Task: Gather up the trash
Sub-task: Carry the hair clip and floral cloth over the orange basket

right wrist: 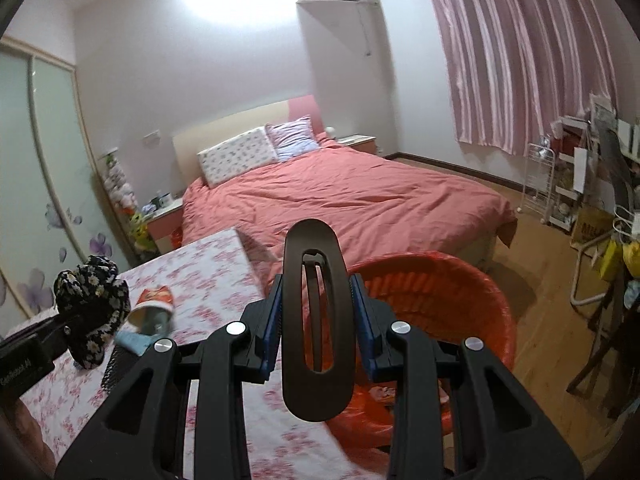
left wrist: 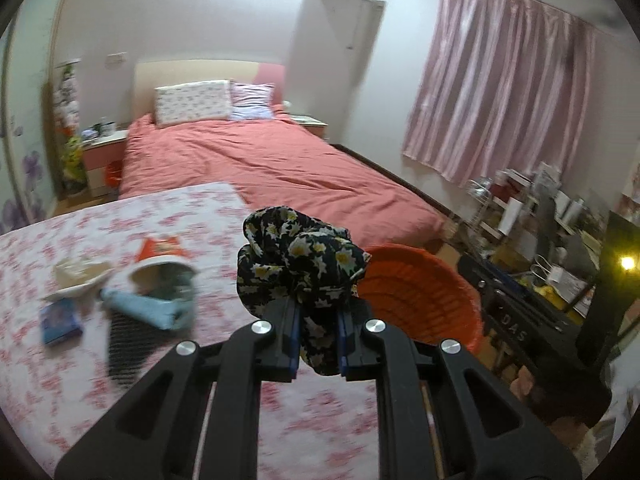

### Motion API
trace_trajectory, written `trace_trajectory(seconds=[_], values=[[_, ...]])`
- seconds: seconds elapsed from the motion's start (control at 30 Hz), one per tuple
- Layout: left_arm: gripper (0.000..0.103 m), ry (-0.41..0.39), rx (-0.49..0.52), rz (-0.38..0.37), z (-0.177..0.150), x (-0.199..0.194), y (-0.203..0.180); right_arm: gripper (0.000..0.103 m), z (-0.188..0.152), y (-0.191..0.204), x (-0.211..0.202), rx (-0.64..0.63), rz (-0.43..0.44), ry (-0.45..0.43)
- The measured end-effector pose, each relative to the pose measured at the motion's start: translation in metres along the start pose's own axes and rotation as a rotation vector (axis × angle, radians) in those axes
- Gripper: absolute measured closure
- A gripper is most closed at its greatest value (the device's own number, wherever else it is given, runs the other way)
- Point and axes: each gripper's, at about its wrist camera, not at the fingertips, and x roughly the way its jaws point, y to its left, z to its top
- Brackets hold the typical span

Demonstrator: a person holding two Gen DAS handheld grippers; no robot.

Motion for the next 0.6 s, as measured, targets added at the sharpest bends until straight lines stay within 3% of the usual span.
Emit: trace_trajectory(seconds=[0.6], values=[[0.088, 0.103, 0.090, -0.130, -0.001, 0.099, -0.076, 0.070, 0.006, -0.062, 0.035, 0.132, -0.034, 0.029]])
